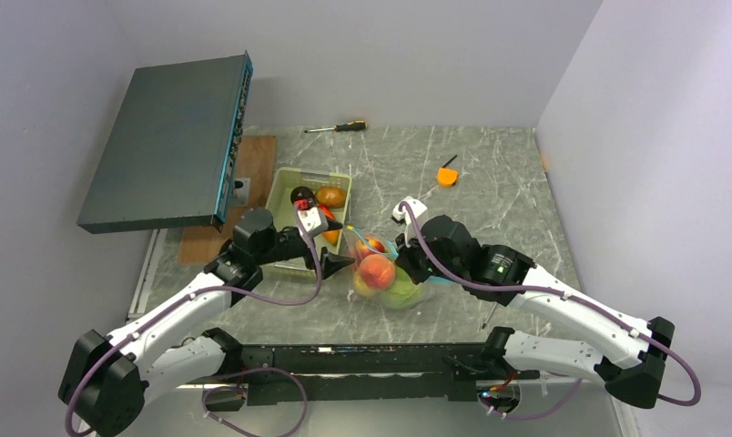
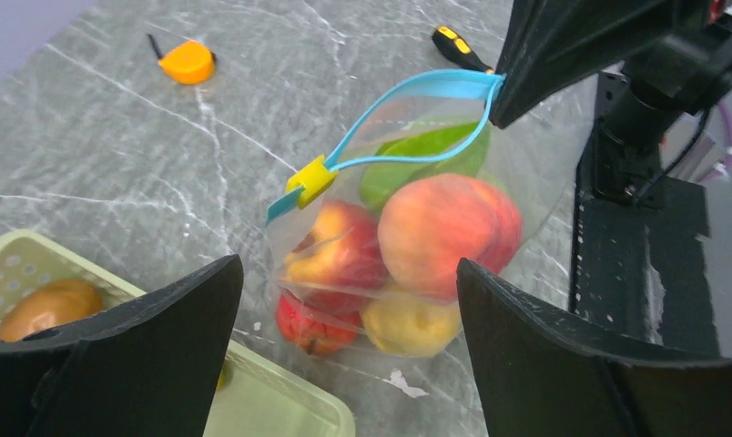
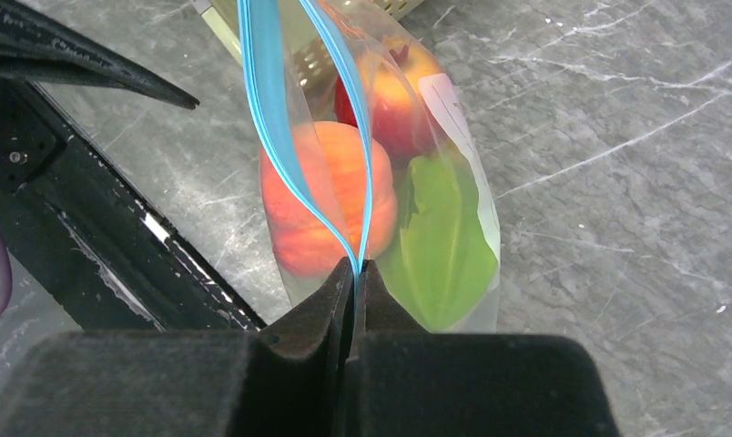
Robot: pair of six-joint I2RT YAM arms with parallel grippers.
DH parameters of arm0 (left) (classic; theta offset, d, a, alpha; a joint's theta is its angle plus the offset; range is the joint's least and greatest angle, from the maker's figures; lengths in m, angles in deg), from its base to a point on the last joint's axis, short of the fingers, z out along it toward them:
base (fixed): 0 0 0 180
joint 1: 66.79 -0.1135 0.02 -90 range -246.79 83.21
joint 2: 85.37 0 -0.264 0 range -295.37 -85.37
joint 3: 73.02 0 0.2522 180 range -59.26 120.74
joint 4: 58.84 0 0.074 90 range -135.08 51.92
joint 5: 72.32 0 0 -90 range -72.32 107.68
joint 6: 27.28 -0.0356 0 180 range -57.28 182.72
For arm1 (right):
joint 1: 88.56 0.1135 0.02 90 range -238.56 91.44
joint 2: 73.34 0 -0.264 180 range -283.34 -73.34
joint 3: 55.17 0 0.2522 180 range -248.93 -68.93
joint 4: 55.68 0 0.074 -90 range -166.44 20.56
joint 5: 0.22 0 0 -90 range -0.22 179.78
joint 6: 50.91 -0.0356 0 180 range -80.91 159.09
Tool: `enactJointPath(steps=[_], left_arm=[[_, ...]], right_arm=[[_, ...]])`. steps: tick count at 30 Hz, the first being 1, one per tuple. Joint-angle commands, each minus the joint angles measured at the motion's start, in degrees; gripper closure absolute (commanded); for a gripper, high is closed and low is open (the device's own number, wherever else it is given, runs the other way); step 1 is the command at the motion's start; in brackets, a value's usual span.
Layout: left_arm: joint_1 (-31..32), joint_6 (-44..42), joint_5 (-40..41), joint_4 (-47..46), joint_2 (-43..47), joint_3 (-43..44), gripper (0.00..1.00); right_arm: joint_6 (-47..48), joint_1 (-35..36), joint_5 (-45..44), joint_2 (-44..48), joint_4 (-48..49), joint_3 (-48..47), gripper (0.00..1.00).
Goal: Place the food in the zip-top bag and seal the zipper
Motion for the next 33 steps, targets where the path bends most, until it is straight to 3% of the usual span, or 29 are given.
enactJointPath(steps=[1, 8, 12, 22, 27, 29, 31, 33], left_arm=[[-3.48, -3.52, -14.38, -3.51, -3.26, 3.62, 0.10], [-6.34, -9.15, -25.87, 7.95, -12.62, 12.36, 0.40], [-8.20, -3.74, -26.85, -3.73, -12.06, 8.28, 0.49], [-8.42, -0.90, -27.42, -9.15, -13.59, 6.52, 0.65], [-8.40, -0.31, -28.51, -9.52, -15.01, 7.28, 0.85], [-8.36, 0.18, -29.45, -10.00, -15.31, 7.36, 0.92], [-8.39, -0.33, -30.05, -8.88, -15.49, 8.01, 1.00], [-8.38, -0.95, -30.67, -7.25, -15.60, 8.77, 1.00]], right_arm=[[1.59, -0.07, 0.43, 1.26, 3.09, -1.39, 1.00], [1.34, -0.05, 0.84, 0.89, 4.26, -0.78, 1.00], [1.07, -0.06, 1.05, 0.22, 3.61, -1.62, 1.00], [1.37, -0.06, 0.88, -1.84, 2.57, -3.22, 1.00], [1.49, -0.07, 0.59, -2.39, 2.47, -3.64, 1.00], [1.75, -0.06, -0.16, -2.73, 1.70, -4.69, 0.92], [2.26, 0.00, -2.00, -3.72, 0.04, -6.73, 0.72], [2.91, -0.01, -4.12, -5.26, -1.53, -9.18, 0.54]])
